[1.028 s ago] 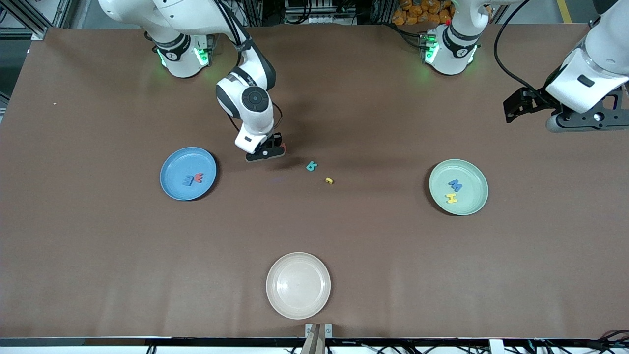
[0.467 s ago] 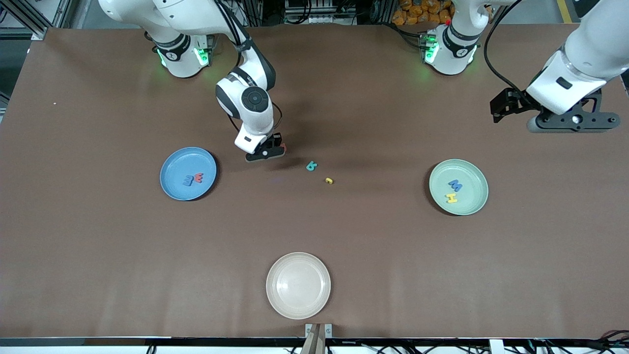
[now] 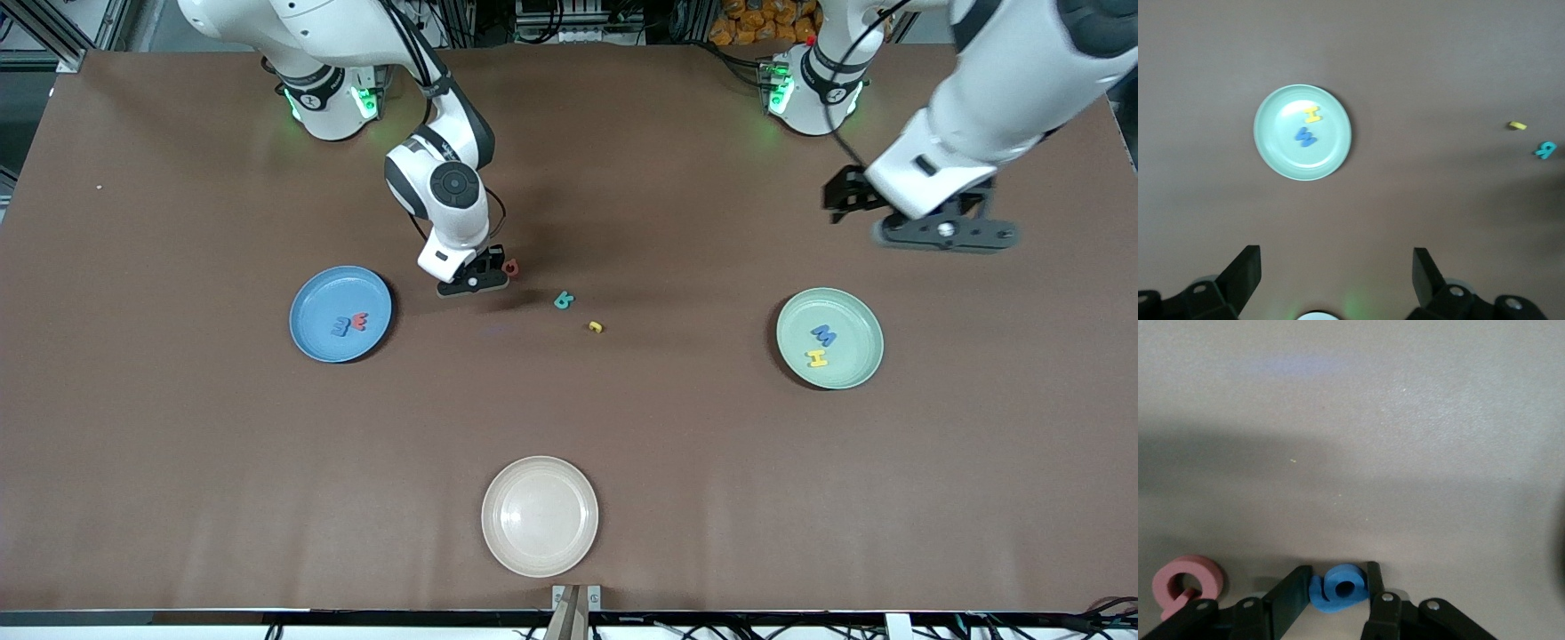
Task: Sort upper and lower case letters into plates
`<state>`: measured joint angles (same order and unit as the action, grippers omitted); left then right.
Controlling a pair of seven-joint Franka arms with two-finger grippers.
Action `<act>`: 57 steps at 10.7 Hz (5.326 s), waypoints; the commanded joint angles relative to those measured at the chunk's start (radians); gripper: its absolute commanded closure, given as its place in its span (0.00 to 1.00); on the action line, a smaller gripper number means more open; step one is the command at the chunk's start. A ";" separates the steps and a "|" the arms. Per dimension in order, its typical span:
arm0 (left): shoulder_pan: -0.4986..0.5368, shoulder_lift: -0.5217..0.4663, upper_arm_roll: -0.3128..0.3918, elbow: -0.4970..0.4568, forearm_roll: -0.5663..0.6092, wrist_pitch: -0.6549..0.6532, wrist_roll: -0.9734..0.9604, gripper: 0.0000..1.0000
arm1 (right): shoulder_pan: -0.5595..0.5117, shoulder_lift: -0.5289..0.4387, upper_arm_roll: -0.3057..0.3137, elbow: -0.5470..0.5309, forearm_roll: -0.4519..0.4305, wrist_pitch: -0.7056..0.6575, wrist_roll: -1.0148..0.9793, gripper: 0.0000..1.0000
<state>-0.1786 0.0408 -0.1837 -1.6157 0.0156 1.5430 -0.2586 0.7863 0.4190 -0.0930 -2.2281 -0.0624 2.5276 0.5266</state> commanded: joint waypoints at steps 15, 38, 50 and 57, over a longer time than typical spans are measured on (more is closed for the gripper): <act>-0.419 0.549 -0.002 0.013 -0.088 0.589 -1.166 0.00 | -0.266 -0.031 0.004 0.176 -0.002 -0.323 -0.309 0.73; -0.644 0.780 0.096 0.071 0.064 0.838 -1.505 0.00 | -0.415 -0.048 0.002 0.054 -0.005 -0.182 -0.461 0.54; -0.618 0.772 0.072 0.059 0.078 0.862 -1.509 0.58 | -0.414 -0.043 0.002 0.056 -0.005 -0.185 -0.461 0.50; -0.434 0.599 -0.003 0.068 0.109 0.674 -1.289 1.00 | -0.406 -0.043 0.009 0.076 0.024 -0.178 -0.439 0.07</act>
<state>-0.6688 0.7387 -0.1551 -1.5160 0.0965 2.2960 -1.6343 0.3873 0.3978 -0.1002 -2.1499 -0.0567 2.3474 0.0763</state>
